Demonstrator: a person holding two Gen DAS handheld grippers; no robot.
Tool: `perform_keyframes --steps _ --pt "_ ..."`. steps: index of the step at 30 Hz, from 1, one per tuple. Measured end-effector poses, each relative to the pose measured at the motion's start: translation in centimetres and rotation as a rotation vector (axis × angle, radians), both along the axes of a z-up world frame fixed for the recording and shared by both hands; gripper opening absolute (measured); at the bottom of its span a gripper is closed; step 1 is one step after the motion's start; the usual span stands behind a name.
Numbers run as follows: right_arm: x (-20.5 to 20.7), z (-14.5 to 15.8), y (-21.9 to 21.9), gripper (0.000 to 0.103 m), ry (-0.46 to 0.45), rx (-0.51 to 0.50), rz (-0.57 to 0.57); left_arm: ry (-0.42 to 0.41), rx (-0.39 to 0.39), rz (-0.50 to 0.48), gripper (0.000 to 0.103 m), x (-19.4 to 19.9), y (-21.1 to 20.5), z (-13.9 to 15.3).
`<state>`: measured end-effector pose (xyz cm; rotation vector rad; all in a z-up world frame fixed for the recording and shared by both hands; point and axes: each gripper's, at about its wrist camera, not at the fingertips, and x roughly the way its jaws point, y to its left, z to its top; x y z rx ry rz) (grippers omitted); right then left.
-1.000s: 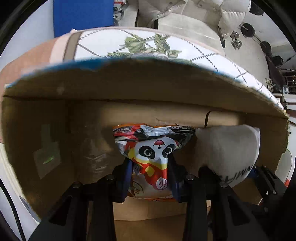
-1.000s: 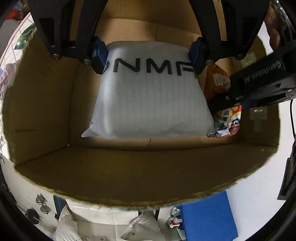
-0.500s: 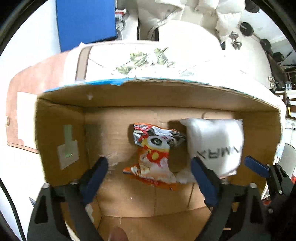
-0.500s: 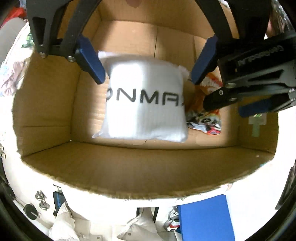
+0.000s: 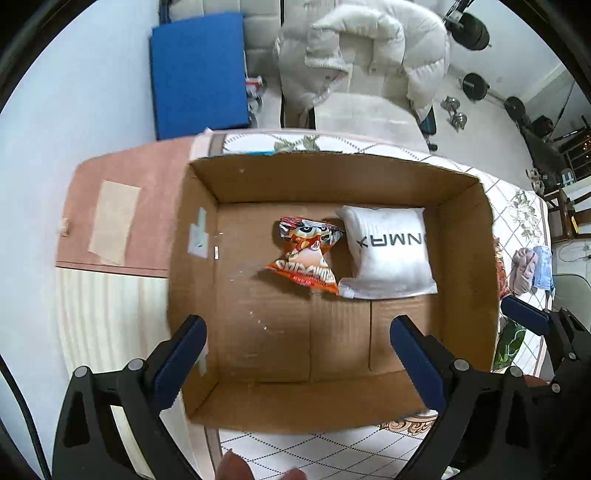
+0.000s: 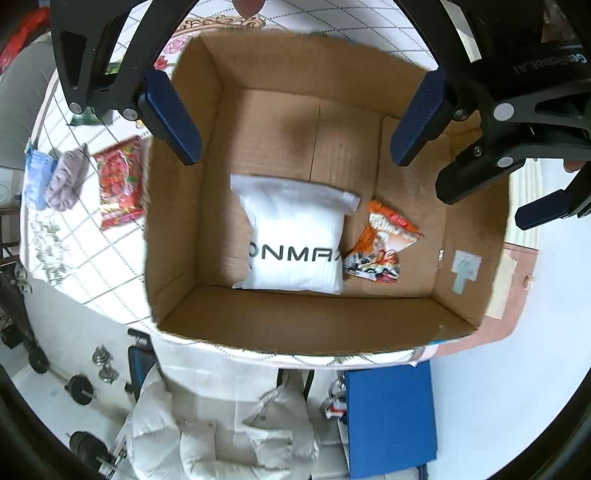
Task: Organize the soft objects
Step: 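Lower both held items into the cardboard box and open both grippers, then grasp the red noodle packet with the left gripper while the right grasps the green snack bag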
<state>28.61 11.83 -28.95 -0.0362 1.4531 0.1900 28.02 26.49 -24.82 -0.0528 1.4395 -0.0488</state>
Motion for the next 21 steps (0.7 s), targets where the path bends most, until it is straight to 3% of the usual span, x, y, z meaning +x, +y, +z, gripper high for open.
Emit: perform_keyframes --steps 11,21 --pt "-7.0 6.3 -1.6 0.103 -0.119 0.024 -0.021 -0.142 0.025 0.052 0.102 -6.8 0.9 5.4" --pt "-11.1 9.5 -3.0 0.103 -0.138 0.125 -0.010 -0.170 0.001 0.068 0.102 -10.1 -0.7 8.3"
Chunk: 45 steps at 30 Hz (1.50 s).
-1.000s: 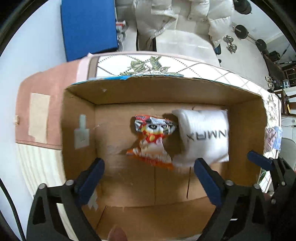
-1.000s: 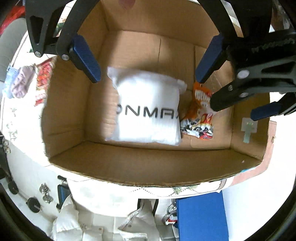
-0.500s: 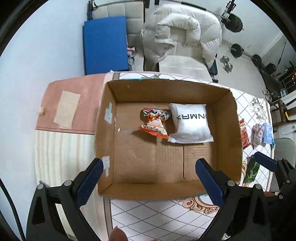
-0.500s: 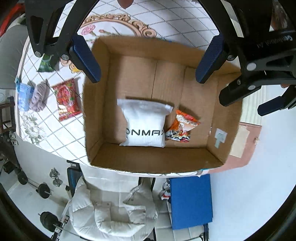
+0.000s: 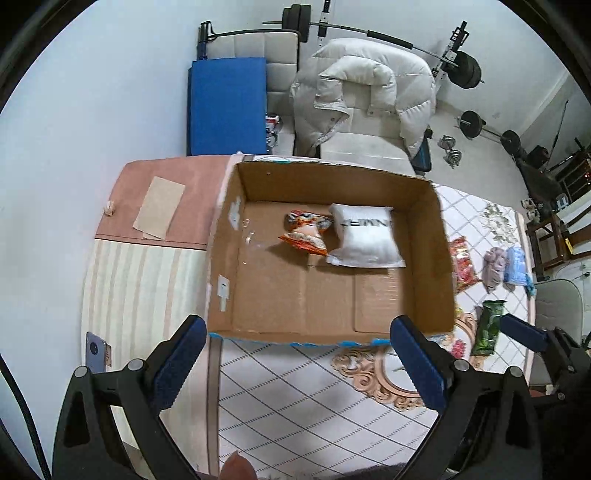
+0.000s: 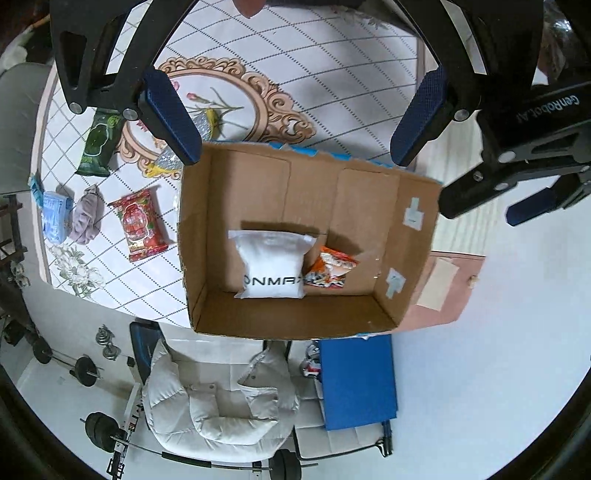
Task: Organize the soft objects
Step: 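Grasp the red noodle packet with the left gripper while the right grasps the green snack bag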
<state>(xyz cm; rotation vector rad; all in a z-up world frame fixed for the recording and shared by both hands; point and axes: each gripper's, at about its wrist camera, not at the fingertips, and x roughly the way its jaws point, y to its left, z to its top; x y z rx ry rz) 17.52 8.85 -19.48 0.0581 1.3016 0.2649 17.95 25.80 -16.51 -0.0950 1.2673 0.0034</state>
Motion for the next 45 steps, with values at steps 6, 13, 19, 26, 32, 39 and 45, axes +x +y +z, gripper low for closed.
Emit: perform_keyframes --steps 6,13,19,26,32,39,45 --pt "0.3 0.4 -6.6 0.103 0.033 0.039 -0.076 -0.027 0.000 -0.043 0.102 1.1 -5.2 1.5" --pt "2.2 -3.7 -23.1 0.103 0.104 -0.083 -0.337 0.086 -0.075 -0.172 0.102 6.9 -17.9 -2.9" --pt "3.0 -14.1 -32.4 0.103 0.284 -0.064 -0.453 0.313 -0.063 -0.270 0.096 12.4 -28.7 -12.1" --pt "2.9 -21.1 -35.1 0.102 0.389 0.013 -0.472 0.531 -0.001 -0.267 0.093 17.4 -34.9 -23.1" --pt "3.3 -23.6 -35.8 0.100 0.437 0.049 -0.486 0.623 0.040 -0.240 0.080 18.4 -35.3 -27.9" --pt "4.2 -25.0 -34.4 0.064 0.472 -0.019 -0.434 0.533 0.101 -0.310 0.044 16.9 -36.2 -25.7" --pt "4.0 -20.6 -33.9 0.037 0.421 0.012 -0.450 0.350 0.068 -0.375 0.043 13.3 -34.9 -17.4"
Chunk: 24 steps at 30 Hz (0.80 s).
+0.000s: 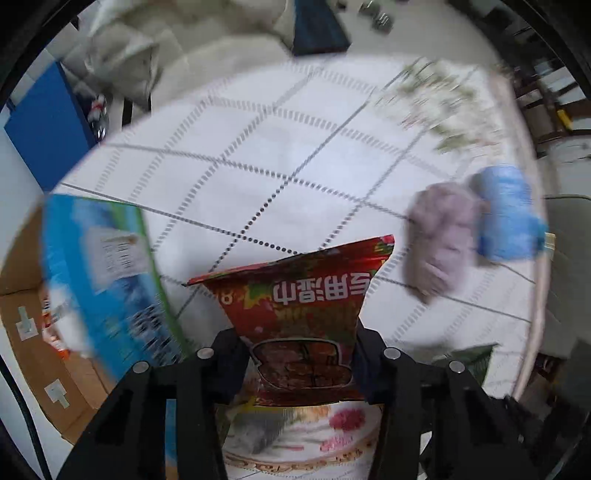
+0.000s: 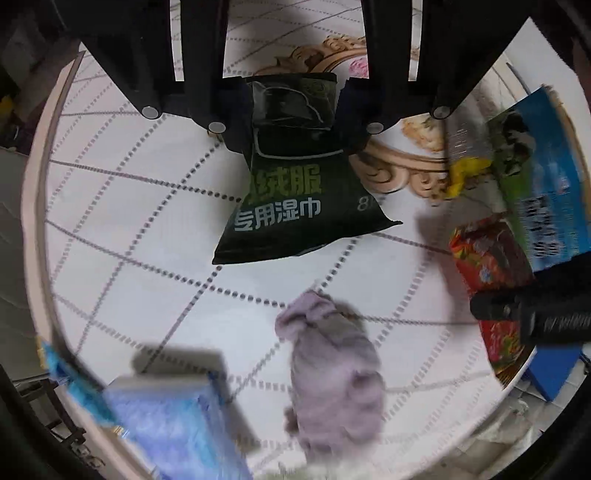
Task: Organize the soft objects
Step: 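Grasp the red noodle packet with the left gripper while the right grasps the green snack bag, then place both packets into the box beside the white pouch and release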
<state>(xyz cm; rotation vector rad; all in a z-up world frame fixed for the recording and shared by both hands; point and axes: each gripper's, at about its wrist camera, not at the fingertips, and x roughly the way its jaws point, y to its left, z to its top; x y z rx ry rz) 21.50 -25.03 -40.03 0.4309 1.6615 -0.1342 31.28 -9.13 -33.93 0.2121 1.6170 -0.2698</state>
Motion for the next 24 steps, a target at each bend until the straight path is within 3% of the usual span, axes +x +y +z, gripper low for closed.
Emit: perform_keyframes --steps 6,11,13,16,20,24 --pt "-0.3 10.5 3.5 0.036 -0.162 0.074 0.066 -0.163 -0.103 -0.015 0.043 -3.7 7.5 11.6" --pt "0.5 16.4 10.4 0.036 -0.250 0.192 0.161 -0.166 -0.057 0.038 0.043 -4.6 17.3 14.2" --pt "1.2 16.6 15.2 0.036 -0.261 0.236 0.204 -0.154 0.001 0.080 0.043 -4.5 21.9 13.7" --pt "2.6 14.7 22.0 0.037 -0.240 0.278 0.252 -0.081 0.062 0.172 0.043 -4.1 29.0 10.7" --pt "4.9 10.7 30.3 0.037 -0.175 0.305 0.309 0.030 0.065 0.259 0.043 -3.3 35.1 6.4" --pt "6.0 6.6 36.2 0.037 -0.101 0.299 0.367 0.129 0.048 0.287 0.043 -1.8 37.3 2.0"
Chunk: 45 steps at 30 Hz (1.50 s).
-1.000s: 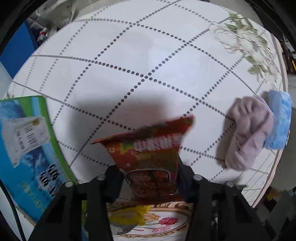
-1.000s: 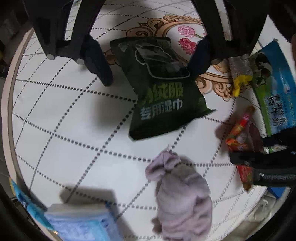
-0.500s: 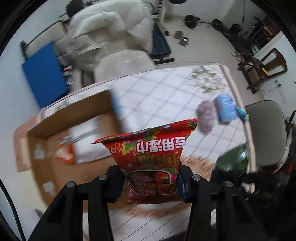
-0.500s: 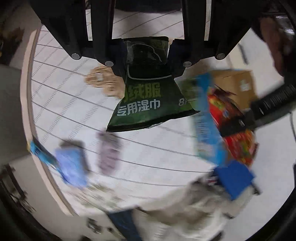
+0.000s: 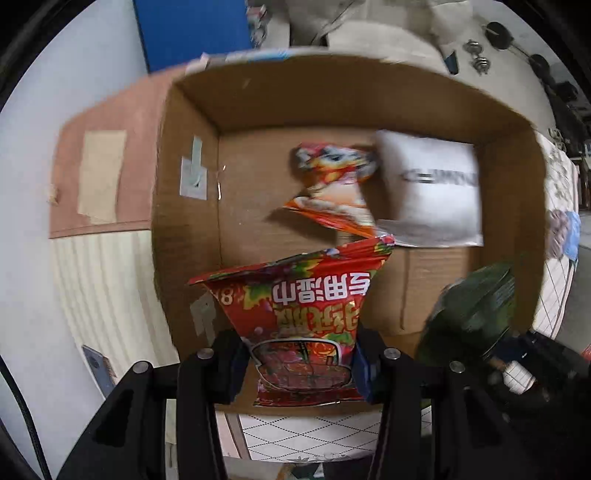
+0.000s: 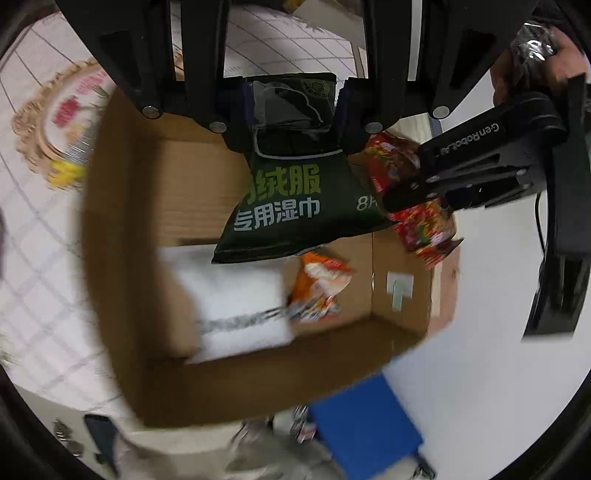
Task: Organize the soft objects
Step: 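Place both packets into the box beside the white pouch and release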
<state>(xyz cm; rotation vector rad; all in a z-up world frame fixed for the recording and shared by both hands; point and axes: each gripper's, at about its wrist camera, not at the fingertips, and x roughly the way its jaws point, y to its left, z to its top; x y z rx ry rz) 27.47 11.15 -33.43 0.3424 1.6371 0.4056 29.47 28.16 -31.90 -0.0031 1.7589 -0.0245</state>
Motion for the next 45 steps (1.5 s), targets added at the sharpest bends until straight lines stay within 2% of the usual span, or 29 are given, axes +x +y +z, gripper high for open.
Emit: perform_keyframes --steps 5,15,16,19,21,24,27,31,34,40,42,45 --pt "0.6 -3.4 2.9 0.037 0.042 -0.028 0.036 0.081 0.008 -0.051 0.043 0.6 0.6 -3.6" --pt "1.1 -7.2 5.8 0.039 0.097 -0.048 0.079 0.168 -0.005 -0.021 0.044 0.6 1.7 -6.1" --pt "1.0 -7.0 5.8 0.045 0.101 -0.053 0.084 0.170 -0.006 -0.022 0.045 0.6 1.8 -6.0" --pt "1.1 -7.4 5.6 0.073 0.102 -0.102 0.096 0.148 0.013 -0.026 0.059 0.8 2.5 -5.3" --pt "1.0 -7.3 5.3 0.079 0.101 -0.099 0.093 0.135 -0.001 -0.008 0.068 0.7 3.1 -4.9" --pt "0.9 -6.8 4.9 0.084 0.097 -0.104 0.100 0.122 -0.017 0.007 0.074 0.3 3.4 -4.3" --pt "0.5 -5.3 4.0 0.087 0.074 -0.121 0.118 0.095 -0.023 0.003 0.075 -0.9 3.3 -3.3" --pt "-1.0 -2.6 2.9 0.097 0.013 -0.165 0.136 0.031 -0.053 0.023 0.078 -2.6 1.6 -1.3" --pt "-1.7 -0.8 1.6 0.103 -0.040 -0.204 0.139 -0.052 -0.051 0.046 0.090 -3.5 0.2 1.5" --pt "-3.0 3.0 0.0 0.103 -0.138 -0.261 0.125 -0.205 -0.029 0.070 0.094 -6.2 -0.7 5.2" --pt "-3.7 4.4 -0.5 0.103 -0.170 -0.281 0.120 -0.252 -0.020 0.067 0.101 -7.2 -1.5 6.4" --pt "-5.1 6.4 -1.3 0.103 -0.216 -0.288 0.105 -0.319 0.017 0.062 0.101 -8.1 -1.4 8.6"
